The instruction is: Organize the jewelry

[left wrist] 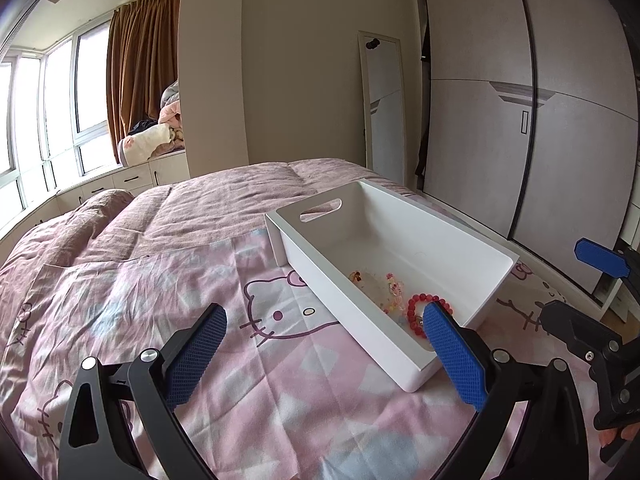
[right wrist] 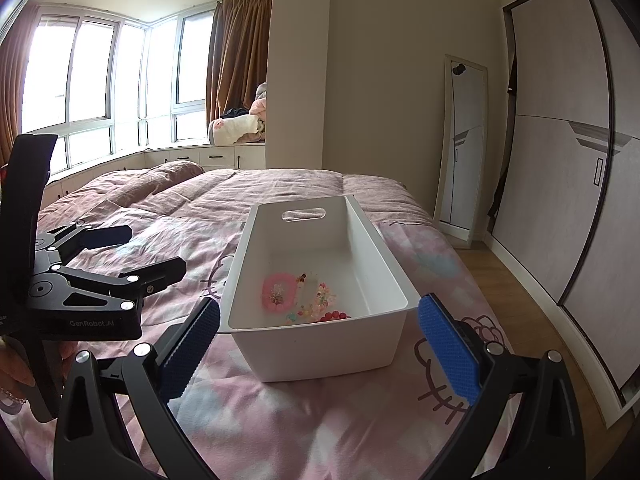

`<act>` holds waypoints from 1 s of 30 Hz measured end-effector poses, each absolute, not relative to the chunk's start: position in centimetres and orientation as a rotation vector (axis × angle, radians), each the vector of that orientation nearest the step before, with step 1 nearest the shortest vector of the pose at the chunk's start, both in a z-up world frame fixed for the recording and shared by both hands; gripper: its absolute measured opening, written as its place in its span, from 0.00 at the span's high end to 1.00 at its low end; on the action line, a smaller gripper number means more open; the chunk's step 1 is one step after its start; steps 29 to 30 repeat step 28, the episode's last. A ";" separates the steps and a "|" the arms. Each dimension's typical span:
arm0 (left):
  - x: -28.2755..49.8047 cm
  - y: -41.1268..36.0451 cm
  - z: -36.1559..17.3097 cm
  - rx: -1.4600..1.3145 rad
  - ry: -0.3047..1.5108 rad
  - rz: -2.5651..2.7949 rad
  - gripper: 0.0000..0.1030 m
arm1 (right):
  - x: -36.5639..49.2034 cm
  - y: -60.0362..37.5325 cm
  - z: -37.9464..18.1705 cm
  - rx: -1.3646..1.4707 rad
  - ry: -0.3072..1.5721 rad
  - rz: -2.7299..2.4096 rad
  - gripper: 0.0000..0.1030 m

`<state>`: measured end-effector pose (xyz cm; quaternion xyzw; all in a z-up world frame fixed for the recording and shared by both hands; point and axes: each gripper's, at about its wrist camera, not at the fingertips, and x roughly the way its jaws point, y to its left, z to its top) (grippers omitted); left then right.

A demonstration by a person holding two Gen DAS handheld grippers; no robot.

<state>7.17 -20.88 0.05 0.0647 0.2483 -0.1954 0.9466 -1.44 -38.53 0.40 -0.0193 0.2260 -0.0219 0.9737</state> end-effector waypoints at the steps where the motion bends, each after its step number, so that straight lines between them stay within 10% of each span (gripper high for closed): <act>1: 7.3 -20.9 0.0 0.134 0.512 -0.391 0.03 | -1.4 -38.5 0.4 -0.039 0.455 -0.044 0.05; 30: 6.5 -21.1 -0.5 0.151 0.482 -0.400 0.03 | -1.6 -38.4 0.2 -0.039 0.452 -0.047 0.05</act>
